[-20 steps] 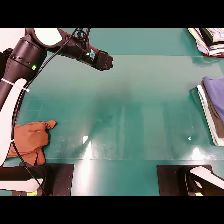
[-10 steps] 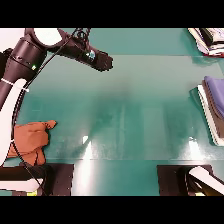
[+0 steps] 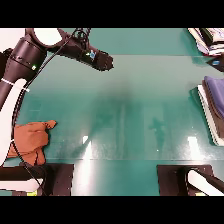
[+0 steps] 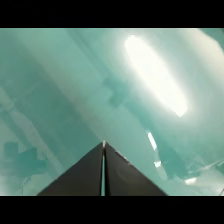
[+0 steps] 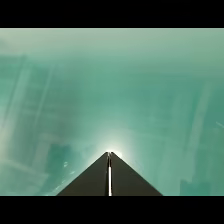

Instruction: Fold the shirts.

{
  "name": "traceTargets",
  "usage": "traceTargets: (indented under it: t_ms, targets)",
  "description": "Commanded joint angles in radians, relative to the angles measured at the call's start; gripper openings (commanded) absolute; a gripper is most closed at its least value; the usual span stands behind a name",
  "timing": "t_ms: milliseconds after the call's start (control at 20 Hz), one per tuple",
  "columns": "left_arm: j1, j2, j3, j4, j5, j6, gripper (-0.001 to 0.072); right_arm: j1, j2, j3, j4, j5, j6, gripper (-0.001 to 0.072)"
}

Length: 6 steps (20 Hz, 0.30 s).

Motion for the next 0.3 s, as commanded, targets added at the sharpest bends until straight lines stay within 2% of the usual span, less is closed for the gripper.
traceTargets:
  t_ms: [0,250]
  targets:
    - [0.0,0.001,0.0,0.0,0.029,0.0,0.0023,0.131,0.0,0.008,0.005,-0.03,-0.008,0.0015]
    - [0.0,0.001,0.0,-0.001,0.068,0.0,0.0023,0.134,0.0,0.008,0.007,-0.021,-0.008,0.0015]
